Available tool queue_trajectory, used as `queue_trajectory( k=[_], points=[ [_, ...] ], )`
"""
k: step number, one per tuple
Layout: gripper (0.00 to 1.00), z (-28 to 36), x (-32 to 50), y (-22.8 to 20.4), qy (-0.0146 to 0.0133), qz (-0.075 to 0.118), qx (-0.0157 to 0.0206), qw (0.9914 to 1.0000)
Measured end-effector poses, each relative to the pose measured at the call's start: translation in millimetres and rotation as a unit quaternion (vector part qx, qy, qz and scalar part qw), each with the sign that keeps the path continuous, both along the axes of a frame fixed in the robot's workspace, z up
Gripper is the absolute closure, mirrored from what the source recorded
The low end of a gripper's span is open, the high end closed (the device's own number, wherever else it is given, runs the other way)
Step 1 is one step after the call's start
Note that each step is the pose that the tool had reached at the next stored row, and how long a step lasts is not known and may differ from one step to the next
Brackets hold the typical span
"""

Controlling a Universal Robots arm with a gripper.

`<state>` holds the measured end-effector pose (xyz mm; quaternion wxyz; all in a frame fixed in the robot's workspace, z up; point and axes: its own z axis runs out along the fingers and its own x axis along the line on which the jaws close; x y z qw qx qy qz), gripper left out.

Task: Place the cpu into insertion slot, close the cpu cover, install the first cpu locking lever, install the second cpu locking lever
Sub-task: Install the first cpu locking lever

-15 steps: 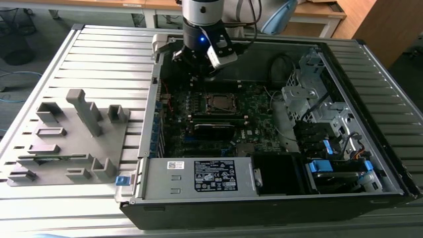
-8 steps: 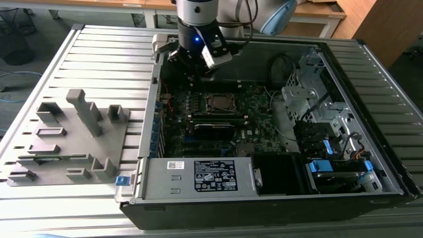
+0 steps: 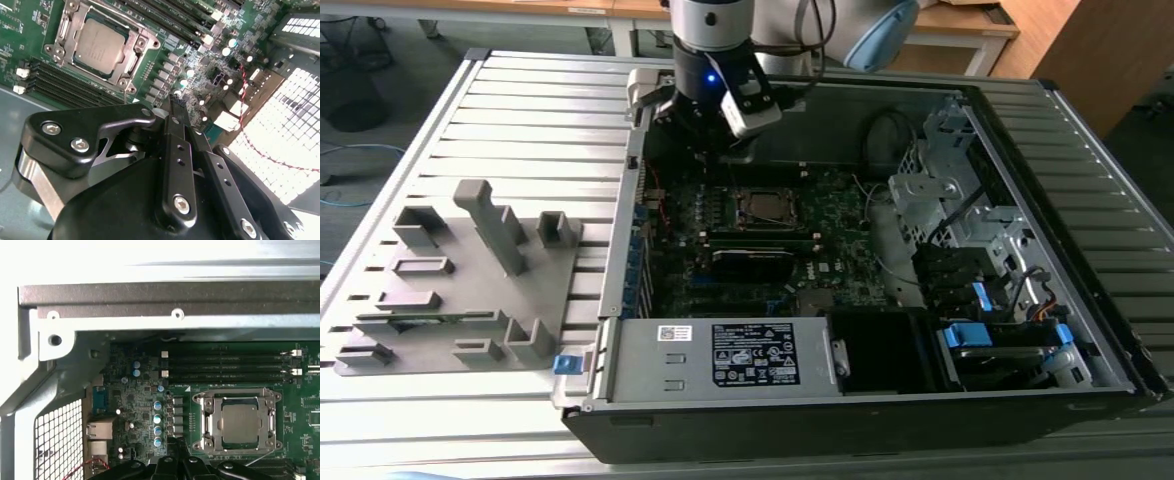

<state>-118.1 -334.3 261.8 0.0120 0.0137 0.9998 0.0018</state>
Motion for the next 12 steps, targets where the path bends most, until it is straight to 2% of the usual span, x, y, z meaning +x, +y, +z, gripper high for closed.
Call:
queue_trajectory(
  k=[3,4,6,8,12],
  points=[
    [0.89,-0.3,-0.1,3.8,0.0,0.0,0.0007,1.0],
    [0.89,-0.4,-0.1,3.9,0.0,0.0,0.0028,1.0],
    [0.89,-0.7,-0.1,3.9,0.0001,0.0,0.0108,0.99994],
    [0.89,-0.8,-0.1,3.9,0.0001,0.0,0.015,0.99989],
    [0.89,-0.8,-0.1,4.0,0.0001,0.0,0.0159,0.99987]
  ],
)
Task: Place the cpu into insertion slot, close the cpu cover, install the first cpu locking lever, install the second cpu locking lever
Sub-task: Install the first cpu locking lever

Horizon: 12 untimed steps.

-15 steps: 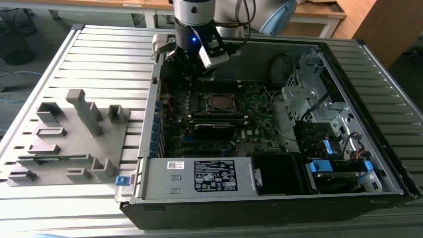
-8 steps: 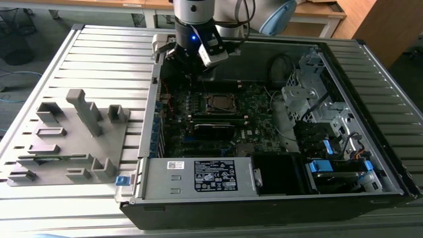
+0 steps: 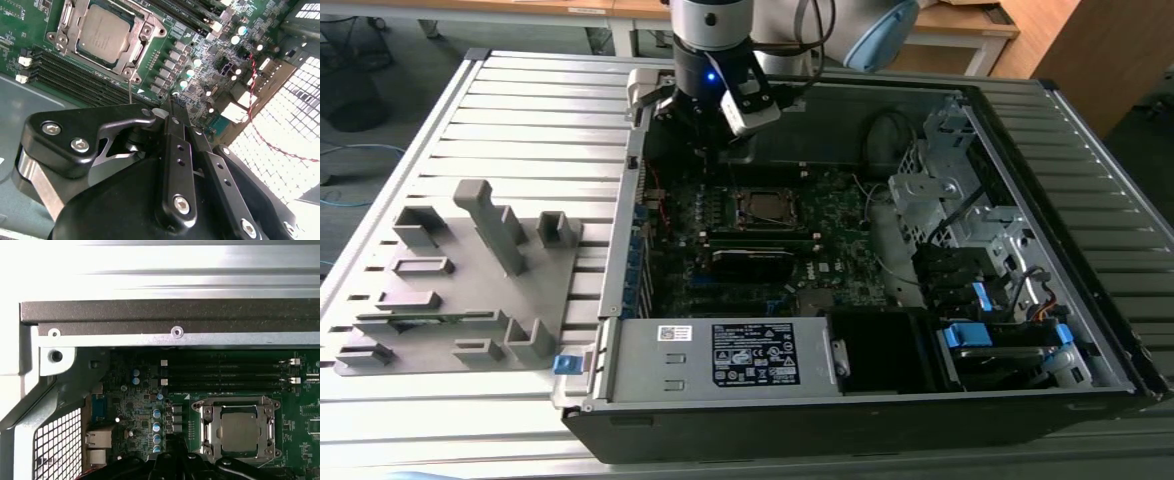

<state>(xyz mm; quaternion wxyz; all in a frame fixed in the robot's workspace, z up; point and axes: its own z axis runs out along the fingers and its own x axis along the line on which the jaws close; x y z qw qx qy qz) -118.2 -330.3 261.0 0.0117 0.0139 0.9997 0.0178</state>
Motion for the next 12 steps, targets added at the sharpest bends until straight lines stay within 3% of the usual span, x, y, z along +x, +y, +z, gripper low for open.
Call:
queue_trajectory(
  k=[5,10,12],
  points=[
    [0.89,-0.7,0.0,2.8,0.0,0.0,0.0021,1.0],
    [0.89,-1.7,0.0,4.9,0.0,0.0,0.0113,0.99994],
    [0.89,-1.9,-0.1,6.0,0.0,0.0,0.0126,0.99992]
  ],
)
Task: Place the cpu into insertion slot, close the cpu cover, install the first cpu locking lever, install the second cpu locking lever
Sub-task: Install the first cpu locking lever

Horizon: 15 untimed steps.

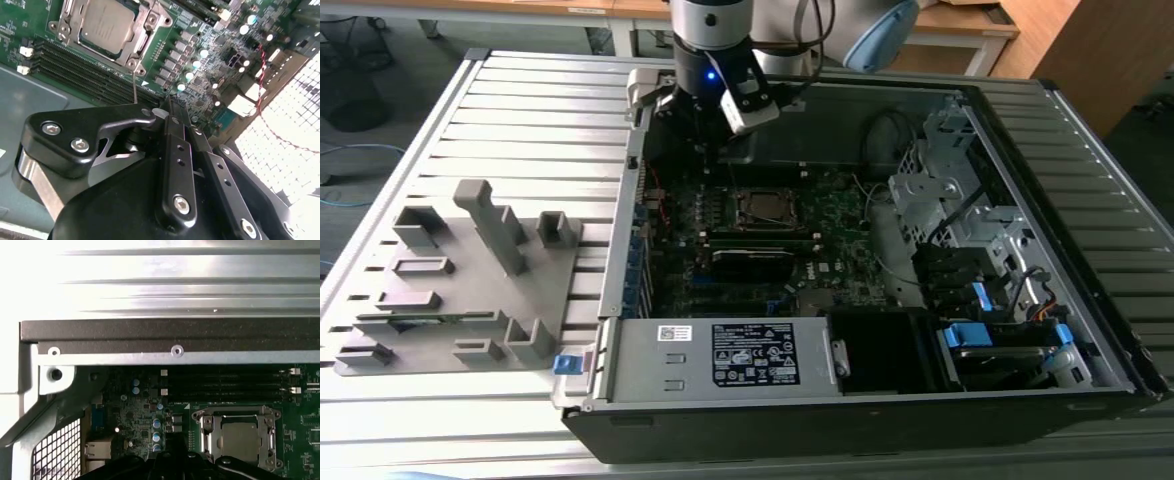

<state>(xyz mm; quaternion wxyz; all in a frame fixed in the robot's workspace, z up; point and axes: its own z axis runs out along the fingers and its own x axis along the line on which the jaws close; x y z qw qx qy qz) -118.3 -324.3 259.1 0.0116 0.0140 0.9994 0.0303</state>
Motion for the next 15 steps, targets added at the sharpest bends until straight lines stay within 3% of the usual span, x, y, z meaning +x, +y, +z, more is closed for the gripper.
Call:
queue_trajectory(
  k=[9,15],
  points=[
    [0.89,-1.8,0.0,10.3,0.0,0.0,0.0004,1.0],
    [0.89,-3.2,1.8,14.2,0.0,0.0,0.0004,1.0]
  ],
)
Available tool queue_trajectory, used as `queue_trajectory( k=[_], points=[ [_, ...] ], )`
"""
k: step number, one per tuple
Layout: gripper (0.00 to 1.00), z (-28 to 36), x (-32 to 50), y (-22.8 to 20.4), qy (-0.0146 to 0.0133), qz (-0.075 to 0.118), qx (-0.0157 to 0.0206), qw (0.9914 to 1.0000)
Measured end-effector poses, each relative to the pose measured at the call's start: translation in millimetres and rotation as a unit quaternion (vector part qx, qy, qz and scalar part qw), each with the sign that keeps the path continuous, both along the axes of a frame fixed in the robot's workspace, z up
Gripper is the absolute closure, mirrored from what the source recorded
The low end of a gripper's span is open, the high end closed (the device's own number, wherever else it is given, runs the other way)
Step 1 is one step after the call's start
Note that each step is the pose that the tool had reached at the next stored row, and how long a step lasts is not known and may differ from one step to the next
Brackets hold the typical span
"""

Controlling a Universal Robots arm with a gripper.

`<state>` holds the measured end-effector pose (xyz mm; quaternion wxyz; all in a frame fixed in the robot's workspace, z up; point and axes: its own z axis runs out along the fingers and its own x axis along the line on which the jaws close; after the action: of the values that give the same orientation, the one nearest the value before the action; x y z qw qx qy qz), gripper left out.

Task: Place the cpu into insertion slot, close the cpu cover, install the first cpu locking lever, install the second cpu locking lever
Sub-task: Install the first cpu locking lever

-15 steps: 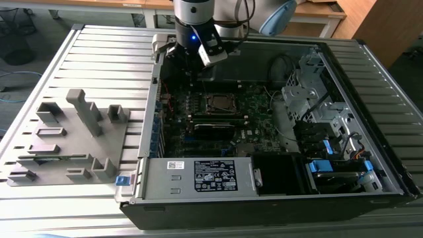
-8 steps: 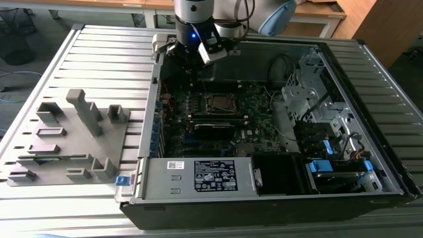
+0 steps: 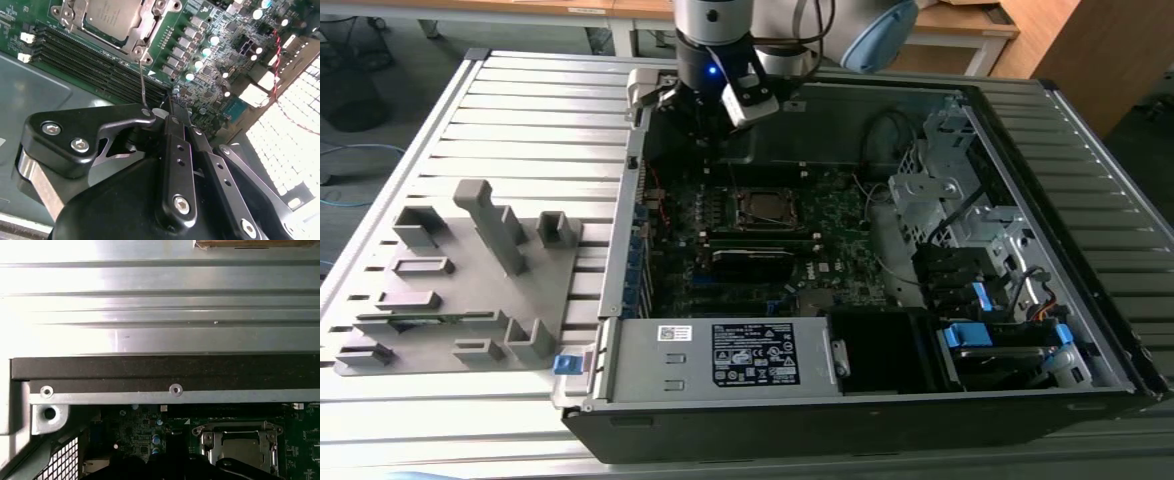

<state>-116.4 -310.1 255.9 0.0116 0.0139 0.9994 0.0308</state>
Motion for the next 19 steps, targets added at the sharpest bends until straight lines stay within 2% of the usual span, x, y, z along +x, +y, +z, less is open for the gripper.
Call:
queue_trajectory(
  k=[9,17,19],
  points=[
    [0.89,-0.4,13.5,1.2,0.0,0.0,0.0,1.0],
    [0.89,-0.9,32.6,1.3,0.0,0.0,0.0,1.0],
    [0.89,-0.9,34.7,1.2,0.0,0.0,0.0,1.0]
  ],
)
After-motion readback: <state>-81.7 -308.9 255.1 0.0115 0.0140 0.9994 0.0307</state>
